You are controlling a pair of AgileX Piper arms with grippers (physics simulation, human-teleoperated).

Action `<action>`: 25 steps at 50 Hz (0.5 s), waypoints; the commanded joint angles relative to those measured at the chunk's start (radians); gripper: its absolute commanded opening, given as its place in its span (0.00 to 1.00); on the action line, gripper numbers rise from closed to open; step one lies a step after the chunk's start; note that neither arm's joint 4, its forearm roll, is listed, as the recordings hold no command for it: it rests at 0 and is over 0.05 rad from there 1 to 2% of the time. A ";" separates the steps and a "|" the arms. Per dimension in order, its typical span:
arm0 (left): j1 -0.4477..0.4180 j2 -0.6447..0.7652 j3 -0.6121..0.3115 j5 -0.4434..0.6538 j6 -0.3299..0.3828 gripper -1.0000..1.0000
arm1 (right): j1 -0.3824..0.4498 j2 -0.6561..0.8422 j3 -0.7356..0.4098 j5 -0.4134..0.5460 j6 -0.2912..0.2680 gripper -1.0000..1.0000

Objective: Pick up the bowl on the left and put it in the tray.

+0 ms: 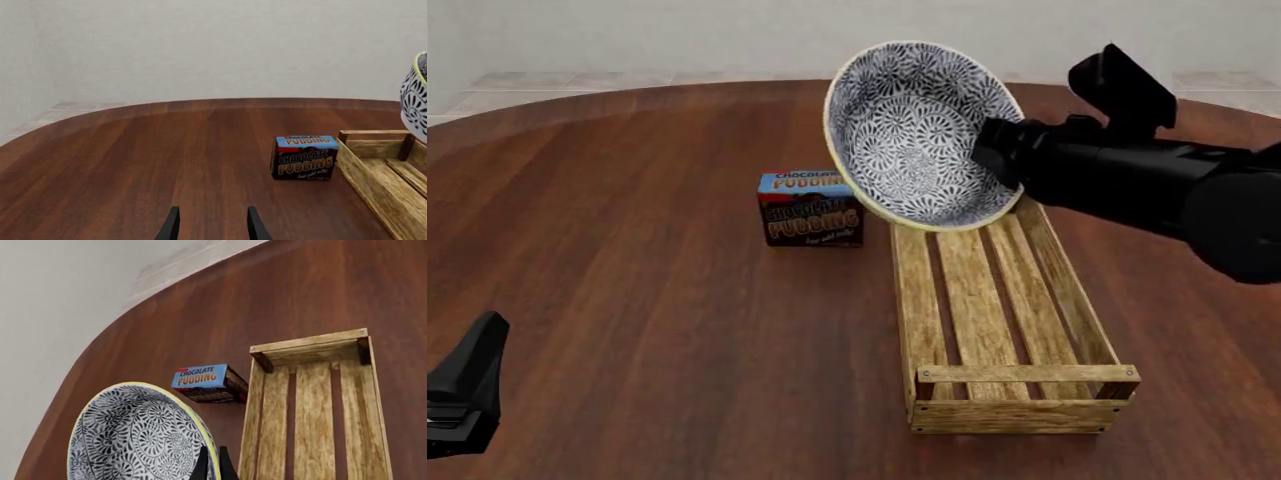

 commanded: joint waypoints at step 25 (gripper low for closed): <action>0.000 0.000 0.000 0.000 0.000 1.00 | -0.112 0.045 0.018 0.035 0.045 0.00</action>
